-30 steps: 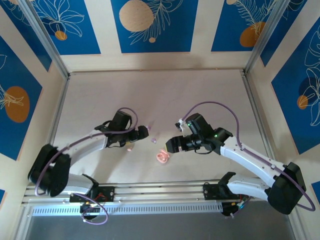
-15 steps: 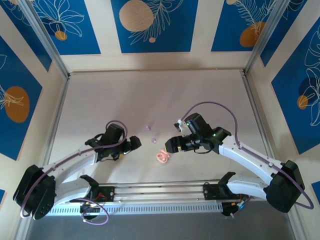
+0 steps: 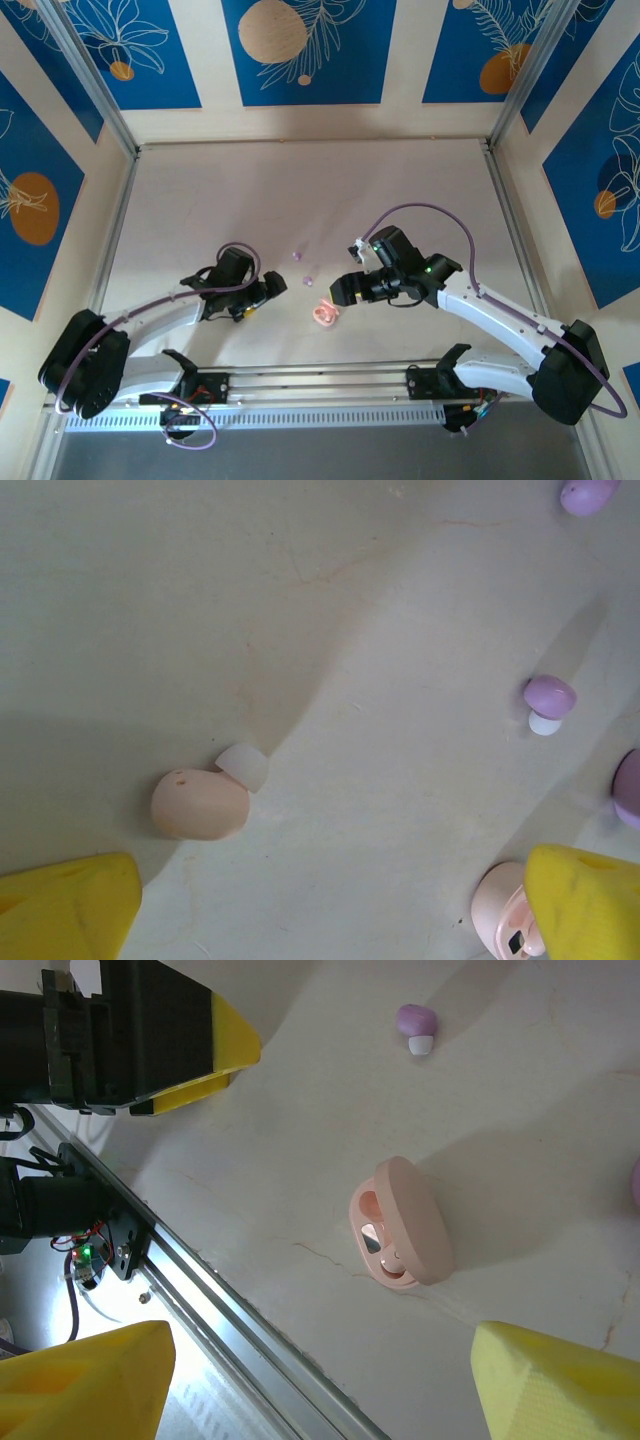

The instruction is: Insert the wireless bluetooth earbuds into the charging case

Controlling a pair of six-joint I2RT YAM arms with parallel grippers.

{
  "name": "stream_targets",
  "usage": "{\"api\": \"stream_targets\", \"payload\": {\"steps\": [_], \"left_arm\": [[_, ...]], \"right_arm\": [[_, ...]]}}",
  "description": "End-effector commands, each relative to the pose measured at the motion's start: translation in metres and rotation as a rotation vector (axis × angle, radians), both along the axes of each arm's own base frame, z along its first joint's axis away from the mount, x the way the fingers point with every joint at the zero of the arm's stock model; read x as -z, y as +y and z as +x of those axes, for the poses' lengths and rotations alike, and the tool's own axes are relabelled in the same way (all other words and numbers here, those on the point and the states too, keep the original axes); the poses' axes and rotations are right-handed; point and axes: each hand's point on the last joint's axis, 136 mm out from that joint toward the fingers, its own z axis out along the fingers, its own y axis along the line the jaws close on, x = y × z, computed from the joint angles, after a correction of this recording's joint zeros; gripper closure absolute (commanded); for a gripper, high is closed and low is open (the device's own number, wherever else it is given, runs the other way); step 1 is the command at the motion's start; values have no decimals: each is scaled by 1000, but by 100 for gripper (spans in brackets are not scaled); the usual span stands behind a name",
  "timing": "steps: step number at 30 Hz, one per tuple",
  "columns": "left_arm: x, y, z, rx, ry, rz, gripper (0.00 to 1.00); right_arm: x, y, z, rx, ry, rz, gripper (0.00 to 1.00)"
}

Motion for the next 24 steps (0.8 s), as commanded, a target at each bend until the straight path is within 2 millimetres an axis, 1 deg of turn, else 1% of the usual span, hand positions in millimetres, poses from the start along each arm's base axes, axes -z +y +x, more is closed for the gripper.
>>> {"api": "stream_targets", "payload": {"steps": [1, 3, 10, 15, 24], "left_arm": [[-3, -8, 10, 2, -47, -29, 0], [-9, -10, 12, 2, -59, -39, 0], [-25, -3, 10, -7, -87, -25, 0], [-22, 0, 10, -12, -82, -14, 0], [-17, -7, 18, -2, -79, -24, 0]], "right_arm": [[-6, 1, -3, -17, 0, 15, 22], [-6, 1, -3, -18, 0, 15, 22], [-5, 2, -3, -17, 3, 19, 22], [-5, 2, -3, -19, 4, 23, 22], [-6, 1, -3, -16, -1, 20, 22]]}}
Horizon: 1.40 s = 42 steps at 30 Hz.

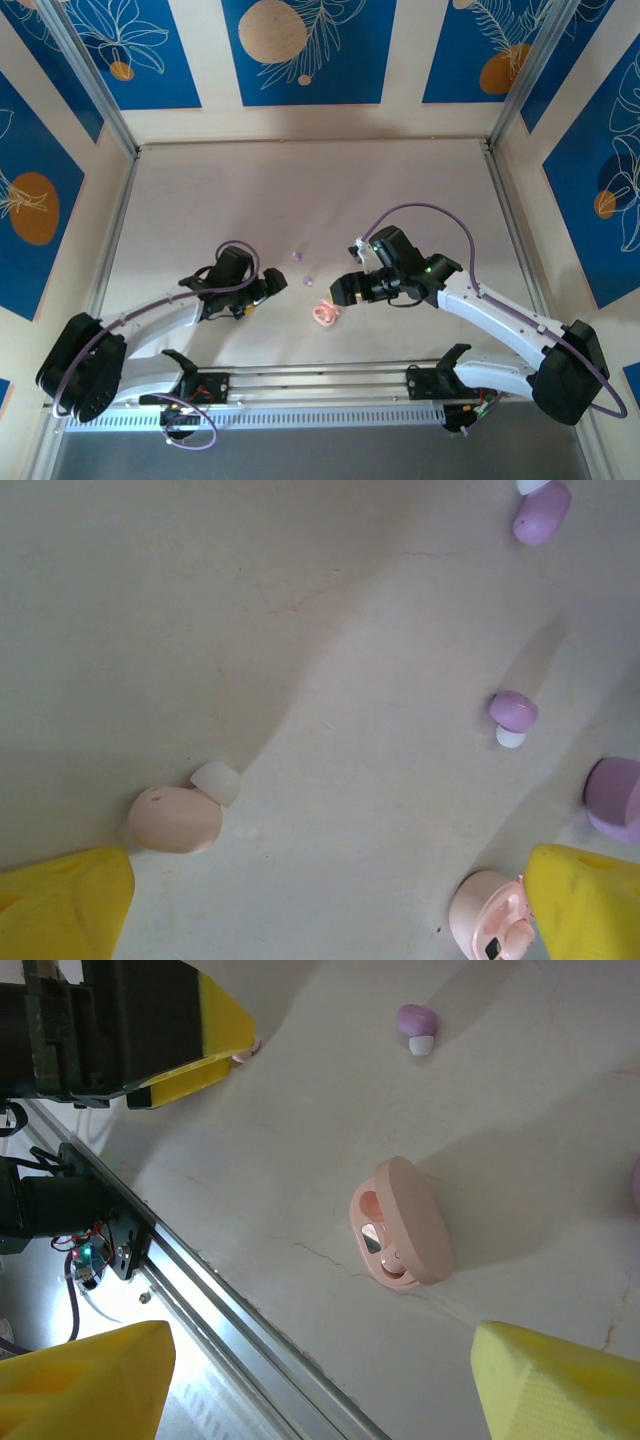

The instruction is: Insert the wireless bluetooth earbuds into the charging case

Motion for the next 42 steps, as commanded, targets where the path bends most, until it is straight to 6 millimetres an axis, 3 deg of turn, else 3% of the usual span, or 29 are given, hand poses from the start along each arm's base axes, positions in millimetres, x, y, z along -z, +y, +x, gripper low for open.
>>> {"api": "stream_targets", "payload": {"steps": [1, 27, 42], "left_arm": [[-8, -6, 12, 9, -37, -15, 0], [-14, -5, 23, 10, -55, -23, 0], [-7, -3, 27, 10, -48, -10, 0]], "right_arm": [[-6, 1, -3, -17, 0, 18, 22], [-7, -2, -5, -13, -5, 15, 21], [-6, -4, -6, -10, -7, 15, 22]]}}
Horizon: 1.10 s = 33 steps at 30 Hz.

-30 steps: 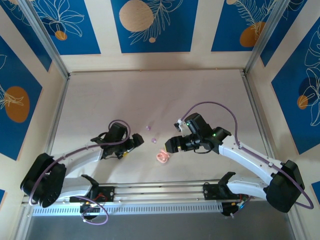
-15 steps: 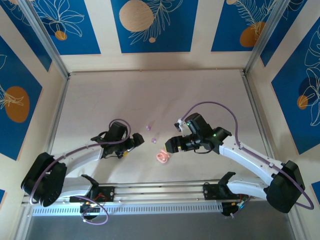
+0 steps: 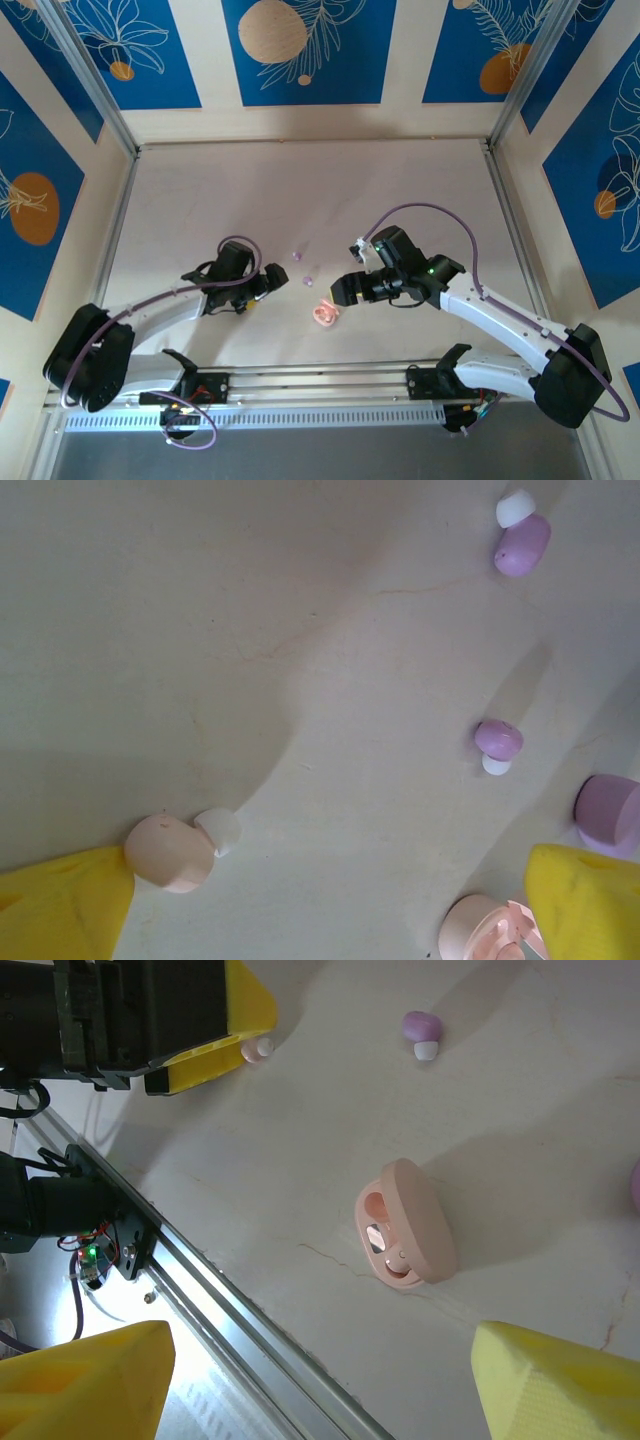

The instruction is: Insert the wireless bluetooth earbuds into the charging case

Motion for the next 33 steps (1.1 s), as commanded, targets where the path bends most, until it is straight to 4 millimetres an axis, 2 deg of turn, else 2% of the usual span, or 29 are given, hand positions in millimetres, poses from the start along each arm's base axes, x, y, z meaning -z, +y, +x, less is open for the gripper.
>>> {"api": "stream_targets", "payload": {"steps": [1, 21, 27, 33], "left_arm": [[-8, -2, 13, 9, -39, -6, 0], [-11, -12, 31, 25, -68, -42, 0], [-10, 3, 25, 26, -54, -9, 0], [-21, 19, 19, 82, -83, 63, 0]], "right_arm": [[-1, -3, -5, -10, 8, 4, 22], [-1, -6, -5, -4, 8, 1, 22], [-7, -6, -4, -5, -4, -3, 21], [-7, -4, -2, -4, 5, 3, 21]]}}
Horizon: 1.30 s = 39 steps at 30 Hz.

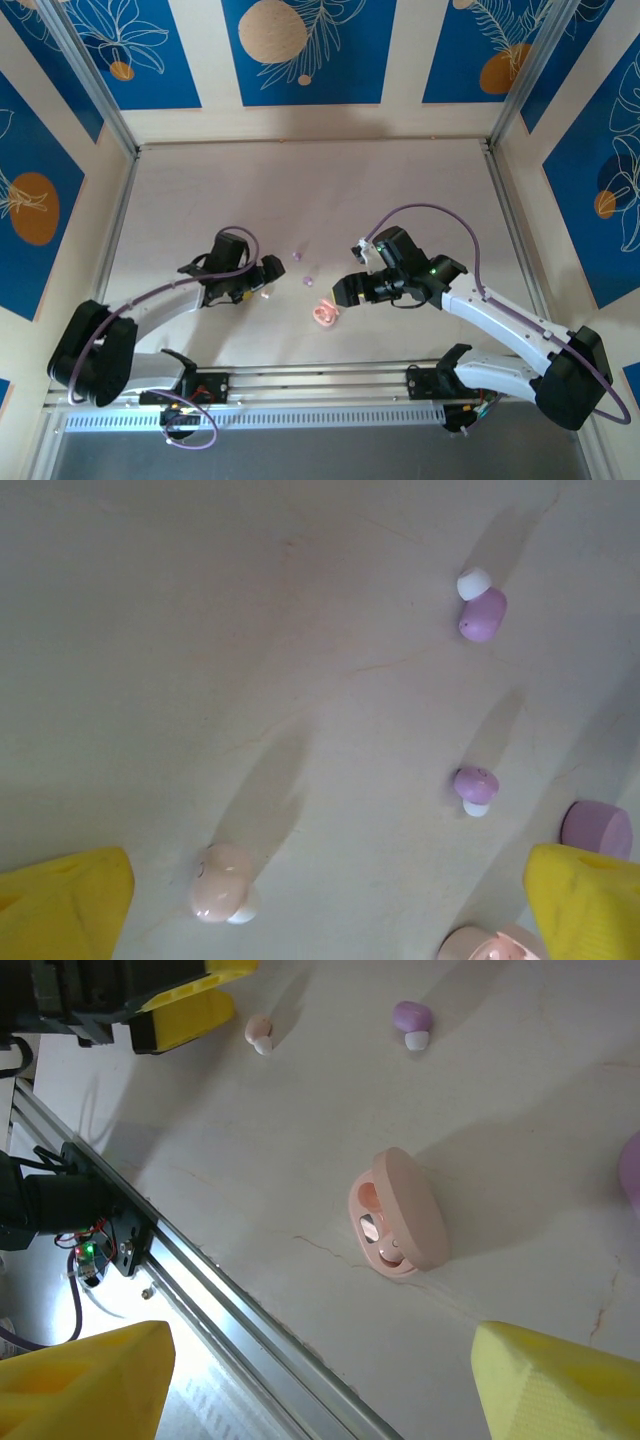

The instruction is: Insert the wireless bluetooth earbuds into the charging case

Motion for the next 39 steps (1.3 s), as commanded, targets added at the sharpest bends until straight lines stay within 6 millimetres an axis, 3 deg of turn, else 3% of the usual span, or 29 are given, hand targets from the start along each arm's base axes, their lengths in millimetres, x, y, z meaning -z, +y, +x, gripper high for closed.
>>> {"api": "stream_targets", "payload": {"steps": [1, 4, 9, 19, 28, 39], "left_arm": [[-13, 9, -1, 69, -28, 55, 0], [-17, 12, -3, 112, -32, 84, 3], [-15, 11, -5, 180, 2, 83, 31], [-5, 9, -3, 234, 38, 53, 56], [9, 12, -6, 257, 79, 63, 58], [22, 8, -6, 292, 129, 44, 56]], "right_arm": [[-8, 2, 0, -12, -4, 14, 22], [-9, 4, 0, -18, -1, 19, 22], [-15, 12, 2, -36, 3, 42, 23], [-22, 35, 8, -83, 5, 48, 25], [-18, 46, 6, -109, 17, 23, 28], [-16, 42, 4, -104, 17, 1, 30]]}}
